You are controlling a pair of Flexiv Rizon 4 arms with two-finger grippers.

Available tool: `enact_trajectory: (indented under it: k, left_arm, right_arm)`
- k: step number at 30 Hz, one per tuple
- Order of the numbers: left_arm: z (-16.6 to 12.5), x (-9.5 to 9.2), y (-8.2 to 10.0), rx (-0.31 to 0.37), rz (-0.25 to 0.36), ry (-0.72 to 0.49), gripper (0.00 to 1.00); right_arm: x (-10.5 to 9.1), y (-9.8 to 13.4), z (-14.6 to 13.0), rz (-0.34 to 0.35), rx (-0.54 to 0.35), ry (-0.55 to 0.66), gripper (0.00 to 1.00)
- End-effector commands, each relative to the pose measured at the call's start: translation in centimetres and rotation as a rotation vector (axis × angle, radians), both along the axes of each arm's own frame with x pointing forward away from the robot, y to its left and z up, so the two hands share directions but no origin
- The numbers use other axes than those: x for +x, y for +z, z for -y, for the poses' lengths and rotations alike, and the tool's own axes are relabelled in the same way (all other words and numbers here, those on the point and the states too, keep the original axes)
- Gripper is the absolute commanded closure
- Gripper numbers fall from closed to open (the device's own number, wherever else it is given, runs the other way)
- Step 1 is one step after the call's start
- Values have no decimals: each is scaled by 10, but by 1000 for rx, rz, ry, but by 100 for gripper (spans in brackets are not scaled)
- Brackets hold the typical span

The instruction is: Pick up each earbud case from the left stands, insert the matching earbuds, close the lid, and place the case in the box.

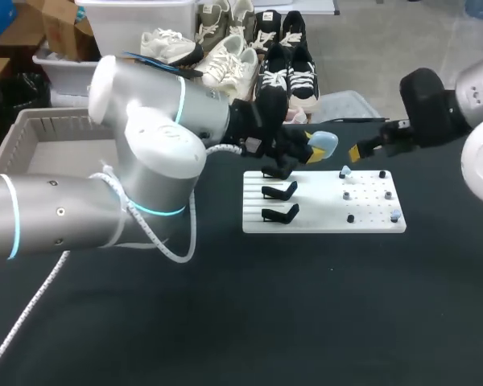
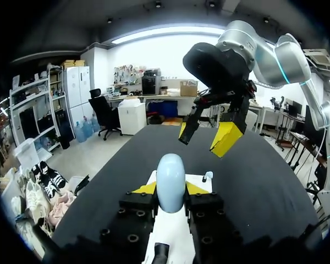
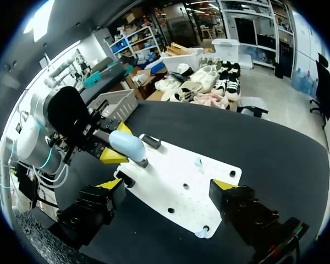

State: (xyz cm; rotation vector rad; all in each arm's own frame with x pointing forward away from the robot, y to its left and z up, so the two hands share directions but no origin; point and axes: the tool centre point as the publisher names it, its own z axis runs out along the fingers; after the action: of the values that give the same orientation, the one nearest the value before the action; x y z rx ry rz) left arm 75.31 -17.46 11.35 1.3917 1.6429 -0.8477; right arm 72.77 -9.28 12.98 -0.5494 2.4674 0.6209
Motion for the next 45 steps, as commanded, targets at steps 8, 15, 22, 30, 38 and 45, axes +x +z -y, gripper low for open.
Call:
enact_trajectory:
  k: [8,15,22,30,38,45]
  left_arm:
    - [16,-5,1,9,12,-25,100]
    - [19,-10,-2,14,8,-41,100]
    - [19,-15,-5,16,4,-63,100]
    - [15,-25,-10,7,5,-99,100]
    - [-3,-36,-8,-155,40,-125,100]
    - [-20,-45,-1,-259,54,-156,100]
  right_arm:
    - [14,-6,-3,-16,19,38,0]
    - [17,-5,-2,-12,20,47,0]
    - [19,-5,-1,-9,20,48,0]
    - [20,7,3,17,4,39,0]
    - [7,19,16,9,-42,-29,0]
    - [-10,11,28,-6,-74,-105,0]
